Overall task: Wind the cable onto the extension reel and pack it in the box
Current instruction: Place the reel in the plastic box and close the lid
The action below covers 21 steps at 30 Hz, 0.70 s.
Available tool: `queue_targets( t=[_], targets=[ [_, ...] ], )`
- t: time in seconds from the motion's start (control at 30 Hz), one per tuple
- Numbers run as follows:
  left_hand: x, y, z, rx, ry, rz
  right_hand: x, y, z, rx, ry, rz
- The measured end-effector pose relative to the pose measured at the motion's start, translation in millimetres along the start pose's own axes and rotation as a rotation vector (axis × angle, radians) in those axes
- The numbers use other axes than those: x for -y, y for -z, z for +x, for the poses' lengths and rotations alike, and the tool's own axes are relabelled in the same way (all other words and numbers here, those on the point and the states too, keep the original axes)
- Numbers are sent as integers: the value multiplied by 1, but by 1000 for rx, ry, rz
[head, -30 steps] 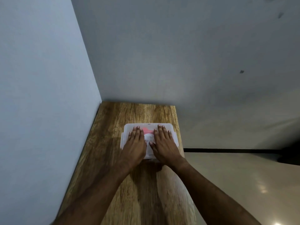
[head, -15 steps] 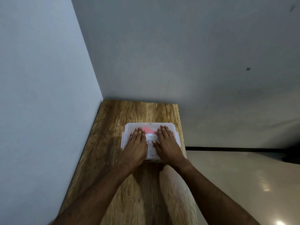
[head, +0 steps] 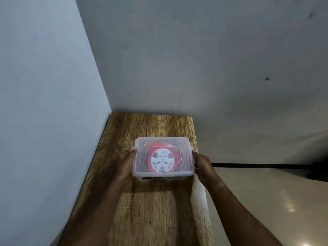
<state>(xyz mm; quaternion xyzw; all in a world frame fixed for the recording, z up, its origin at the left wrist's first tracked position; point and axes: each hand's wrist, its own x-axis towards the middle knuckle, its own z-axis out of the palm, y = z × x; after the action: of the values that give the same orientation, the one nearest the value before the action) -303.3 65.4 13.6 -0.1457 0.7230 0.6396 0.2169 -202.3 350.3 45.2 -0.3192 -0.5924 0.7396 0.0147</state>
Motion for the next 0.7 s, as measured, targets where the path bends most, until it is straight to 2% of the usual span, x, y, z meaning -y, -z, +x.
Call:
queue_targets(
  t=[0.07,0.1,0.13,0.2,0.27,0.33,0.43,0.53,0.7],
  targets=[
    [-2,-3,-2,14,44,-79,2,0,1,15,-75,42],
    [-19,-6,-23,1,32,-42,3,1,2,13,-95,58],
    [-27,-9,-31,-28,-16,75,5,1,3,14,-105,73],
    [-42,-15,-47,-190,-191,495,7,2,4,15,-116,91],
    [-50,-23,-59,-354,-471,938,8,3,5,-4,-125,105],
    [-53,-36,-62,-229,-689,1146,9,4,6,-23,-122,118],
    [-37,-51,-42,30,-651,1276,11,4,8,-42,-92,136],
    [-34,-63,-36,102,-673,1384,14,1,10,-151,-34,31],
    [-30,-63,-33,126,-681,1461,18,-18,1,-244,166,-361]
  ],
)
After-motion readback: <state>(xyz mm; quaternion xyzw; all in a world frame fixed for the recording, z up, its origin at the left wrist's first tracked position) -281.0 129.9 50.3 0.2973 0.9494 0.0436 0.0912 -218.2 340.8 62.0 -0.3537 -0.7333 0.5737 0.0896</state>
